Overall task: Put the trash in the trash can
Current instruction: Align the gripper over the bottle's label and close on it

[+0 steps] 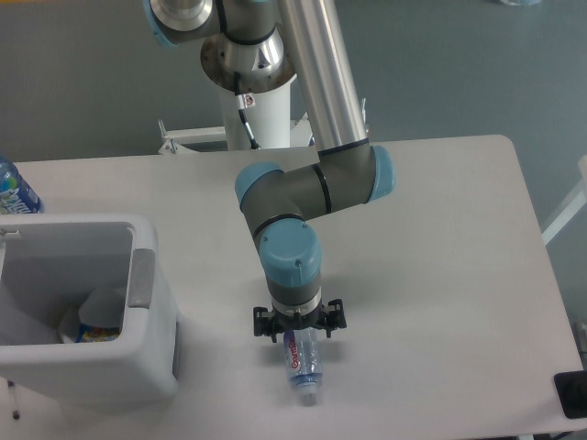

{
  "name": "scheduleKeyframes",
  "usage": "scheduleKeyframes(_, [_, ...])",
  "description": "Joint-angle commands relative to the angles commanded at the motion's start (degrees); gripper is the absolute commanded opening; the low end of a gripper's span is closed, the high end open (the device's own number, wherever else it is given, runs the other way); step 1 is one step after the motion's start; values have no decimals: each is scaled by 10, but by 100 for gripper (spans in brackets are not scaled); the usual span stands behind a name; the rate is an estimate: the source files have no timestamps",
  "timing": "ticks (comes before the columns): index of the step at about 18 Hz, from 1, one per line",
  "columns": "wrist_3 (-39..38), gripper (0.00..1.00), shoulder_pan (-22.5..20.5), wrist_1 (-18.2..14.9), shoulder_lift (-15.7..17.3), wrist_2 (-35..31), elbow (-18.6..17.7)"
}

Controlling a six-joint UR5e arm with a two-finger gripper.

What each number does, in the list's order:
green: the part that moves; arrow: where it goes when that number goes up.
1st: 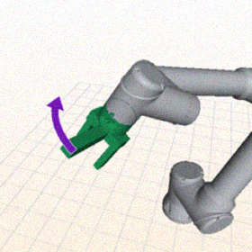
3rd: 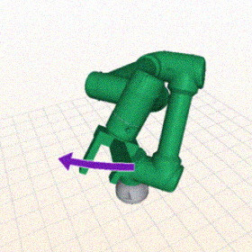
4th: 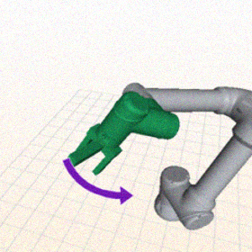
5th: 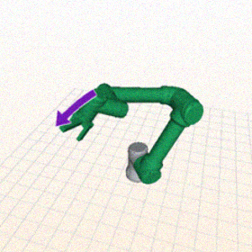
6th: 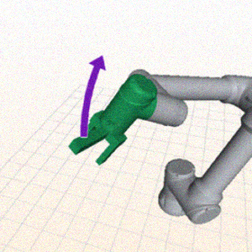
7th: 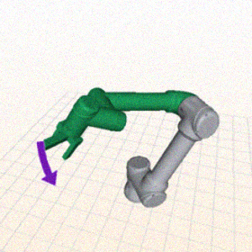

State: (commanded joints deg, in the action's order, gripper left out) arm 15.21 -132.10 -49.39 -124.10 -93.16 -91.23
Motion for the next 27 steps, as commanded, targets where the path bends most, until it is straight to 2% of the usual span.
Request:
scheduleKeyframes(12, [1, 99, 6, 0, 3, -10, -11])
scheduleKeyframes(16, [2, 90, 5, -3, 4, -11, -11])
scheduleKeyframes(27, [11, 78, 6, -11, 4, -19, -11])
